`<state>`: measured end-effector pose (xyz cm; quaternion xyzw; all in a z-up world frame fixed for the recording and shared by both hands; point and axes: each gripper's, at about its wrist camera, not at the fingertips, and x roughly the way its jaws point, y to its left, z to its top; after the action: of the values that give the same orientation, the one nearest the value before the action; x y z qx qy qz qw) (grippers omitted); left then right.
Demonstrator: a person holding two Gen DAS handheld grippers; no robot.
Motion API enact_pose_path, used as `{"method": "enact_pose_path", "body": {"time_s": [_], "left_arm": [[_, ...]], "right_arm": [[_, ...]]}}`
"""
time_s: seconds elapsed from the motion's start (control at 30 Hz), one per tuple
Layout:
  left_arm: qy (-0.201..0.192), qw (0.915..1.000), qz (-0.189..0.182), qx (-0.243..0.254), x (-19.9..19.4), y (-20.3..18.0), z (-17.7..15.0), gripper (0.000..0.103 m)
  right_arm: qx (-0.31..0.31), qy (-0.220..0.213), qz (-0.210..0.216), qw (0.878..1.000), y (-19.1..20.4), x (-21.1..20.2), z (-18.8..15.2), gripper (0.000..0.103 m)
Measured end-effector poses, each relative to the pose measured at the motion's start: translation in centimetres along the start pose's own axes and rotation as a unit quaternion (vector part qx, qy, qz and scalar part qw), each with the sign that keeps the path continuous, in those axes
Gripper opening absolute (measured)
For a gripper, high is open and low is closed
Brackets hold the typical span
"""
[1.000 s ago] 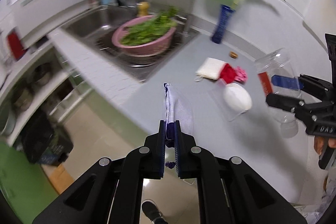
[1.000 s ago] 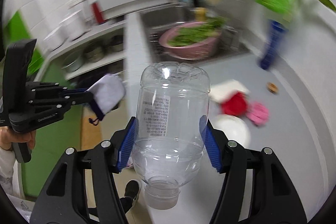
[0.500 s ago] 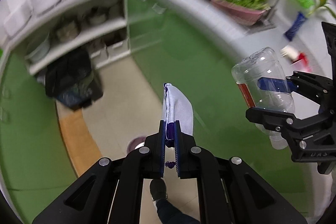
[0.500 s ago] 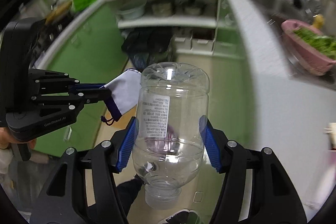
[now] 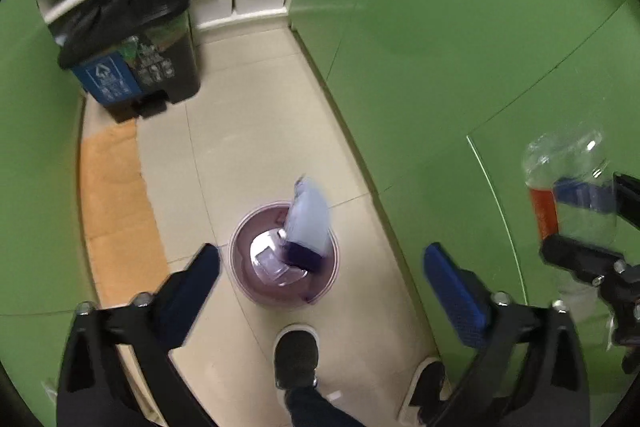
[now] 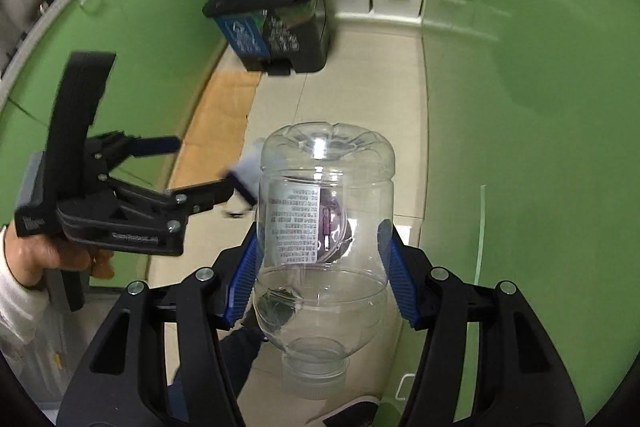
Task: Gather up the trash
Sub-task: 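Carry the bottle and bag to the pink bin and release both, then return both tools to the counter above the white plate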
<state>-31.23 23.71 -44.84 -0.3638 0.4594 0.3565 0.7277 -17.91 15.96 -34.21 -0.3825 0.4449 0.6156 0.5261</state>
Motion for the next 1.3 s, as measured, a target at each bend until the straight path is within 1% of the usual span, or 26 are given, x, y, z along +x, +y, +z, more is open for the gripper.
{"method": "enact_pose_path", "body": {"time_s": [0.07, 0.13, 0.3, 0.47, 0.53, 0.57, 0.6, 0.63, 0.67, 0.73, 0.87, 1.0, 1.2, 1.23, 1.3], "left_arm": [[-0.002, 0.9999, 0.007, -0.009, 1.1, 1.0, -0.4, 0.098], [-0.010, 0.9996, 0.017, -0.018, 1.0, 1.8, -0.7, 0.098], [-0.035, 0.9980, 0.028, -0.045, -0.6, 4.2, -2.0, 0.098], [-0.055, 0.9951, 0.038, -0.073, -1.8, 7.0, -2.8, 0.098], [-0.061, 0.9940, 0.044, -0.079, -2.2, 7.9, -3.0, 0.098], [-0.063, 0.9937, 0.045, -0.081, -2.5, 8.1, -3.2, 0.098], [-0.065, 0.9932, 0.047, -0.084, -2.8, 8.4, -3.3, 0.098], [-0.068, 0.9928, 0.049, -0.086, -3.0, 8.7, -3.4, 0.098], [-0.070, 0.9924, 0.051, -0.088, -3.3, 8.9, -3.4, 0.098], [-0.073, 0.9921, 0.051, -0.089, -3.6, 9.2, -3.2, 0.098], [-0.078, 0.9917, 0.051, -0.089, -4.8, 9.1, -2.8, 0.098], [-0.079, 0.9925, 0.046, -0.081, -6.4, 8.0, -2.2, 0.098], [-0.080, 0.9940, 0.036, -0.065, -10.8, 4.6, -0.1, 0.098], [-0.081, 0.9941, 0.035, -0.062, -11.7, 3.9, 0.5, 0.098], [-0.086, 0.9943, 0.033, -0.054, -14.1, 2.2, 1.8, 0.098]], "right_arm": [[-0.009, 0.005, 0.004, 1.000, 0.3, 1.9, -0.3, 0.058], [-0.018, 0.010, 0.009, 1.000, 0.8, 3.5, -0.5, 0.058], [-0.041, 0.027, 0.023, 0.999, 2.6, 7.5, -0.6, 0.058], [-0.065, 0.034, 0.038, 0.997, 4.6, 10.7, 0.0, 0.058], [-0.073, 0.033, 0.036, 0.996, 5.4, 11.7, 0.5, 0.061], [-0.075, 0.036, 0.036, 0.996, 5.6, 12.1, 0.6, 0.068], [-0.075, 0.036, 0.035, 0.996, 5.9, 12.5, 0.7, 0.093], [-0.076, 0.027, 0.034, 0.996, 6.1, 12.6, 0.9, 0.100], [-0.077, 0.022, 0.034, 0.996, 6.2, 12.6, 1.1, 0.100], [-0.071, 0.026, 0.025, 0.997, 6.1, 12.8, 1.3, 0.100], [-0.062, 0.023, 0.014, 0.998, 5.9, 12.0, 1.5, 0.100], [-0.043, 0.016, 0.010, 0.999, 5.1, 9.7, 2.1, 0.100], [-0.008, -0.008, 0.002, 1.000, 3.4, 1.7, 3.1, 0.100], [0.002, -0.018, 0.000, 1.000, 3.0, -0.9, 3.5, 0.100], [0.009, -0.032, -0.005, 0.999, 2.7, -4.1, 4.0, 0.100]]}}
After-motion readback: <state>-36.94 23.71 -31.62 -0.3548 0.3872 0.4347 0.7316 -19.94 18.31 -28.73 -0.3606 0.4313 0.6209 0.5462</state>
